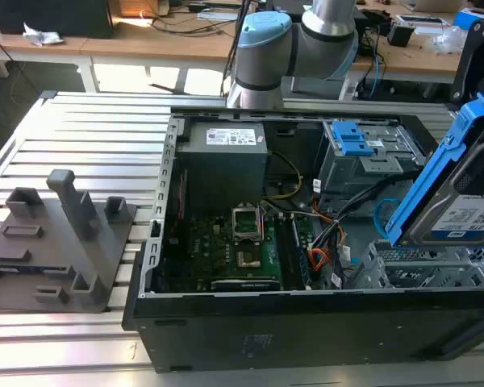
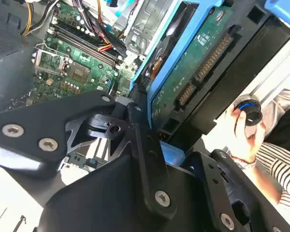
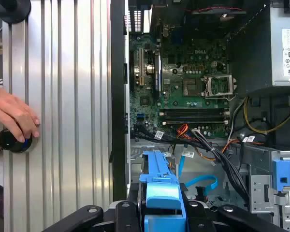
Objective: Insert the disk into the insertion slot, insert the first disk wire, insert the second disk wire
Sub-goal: 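Insert the disk into the insertion slot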
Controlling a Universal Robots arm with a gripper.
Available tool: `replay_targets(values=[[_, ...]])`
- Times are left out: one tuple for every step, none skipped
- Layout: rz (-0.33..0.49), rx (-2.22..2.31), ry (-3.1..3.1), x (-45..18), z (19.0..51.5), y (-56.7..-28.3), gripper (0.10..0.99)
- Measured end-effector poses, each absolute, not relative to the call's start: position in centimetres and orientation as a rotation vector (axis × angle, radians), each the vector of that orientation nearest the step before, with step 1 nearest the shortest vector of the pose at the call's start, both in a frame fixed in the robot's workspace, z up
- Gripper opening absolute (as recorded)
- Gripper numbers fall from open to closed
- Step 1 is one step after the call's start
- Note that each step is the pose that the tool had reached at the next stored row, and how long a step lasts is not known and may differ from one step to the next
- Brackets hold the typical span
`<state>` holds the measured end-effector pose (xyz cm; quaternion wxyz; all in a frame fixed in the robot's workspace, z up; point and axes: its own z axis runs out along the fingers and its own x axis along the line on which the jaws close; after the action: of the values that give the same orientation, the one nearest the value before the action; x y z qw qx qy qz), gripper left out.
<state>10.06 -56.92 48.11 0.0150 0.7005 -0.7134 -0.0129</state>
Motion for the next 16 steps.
replay_targets(values=[[-0.040,2.180,-2.220,10.1,48.1,-56.9,0.369],[-0.039,2.180,-2.220,10.1,47.5,-56.9,0.369],[-0.039,2.179,-2.219,10.1,47.4,-56.9,0.369],[-0.039,2.179,-2.220,10.1,47.3,-56.9,0.369],[-0.039,2.179,-2.220,10.1,47.2,-56.9,0.369],[-0.039,2.179,-2.220,10.1,47.1,-56.9,0.369],[-0.039,2.179,-2.220,10.1,47.1,-56.9,0.369],[-0.039,2.179,-2.220,10.1,46.9,-56.9,0.369],[-0.039,2.180,-2.220,10.1,46.8,-56.9,0.369],[-0.039,2.179,-2.219,10.1,46.7,-56.9,0.369],[-0.039,2.179,-2.220,10.1,46.7,-56.9,0.369],[-0.039,2.179,-2.219,10.1,46.6,-56.9,0.369],[-0.039,2.179,-2.219,10.1,46.5,-56.9,0.369],[-0.039,2.179,-2.220,10.1,46.4,-56.9,0.369],[-0.039,2.179,-2.220,10.1,46.3,-56.9,0.369],[-0.039,2.179,-2.219,10.1,46.2,-56.9,0.369]])
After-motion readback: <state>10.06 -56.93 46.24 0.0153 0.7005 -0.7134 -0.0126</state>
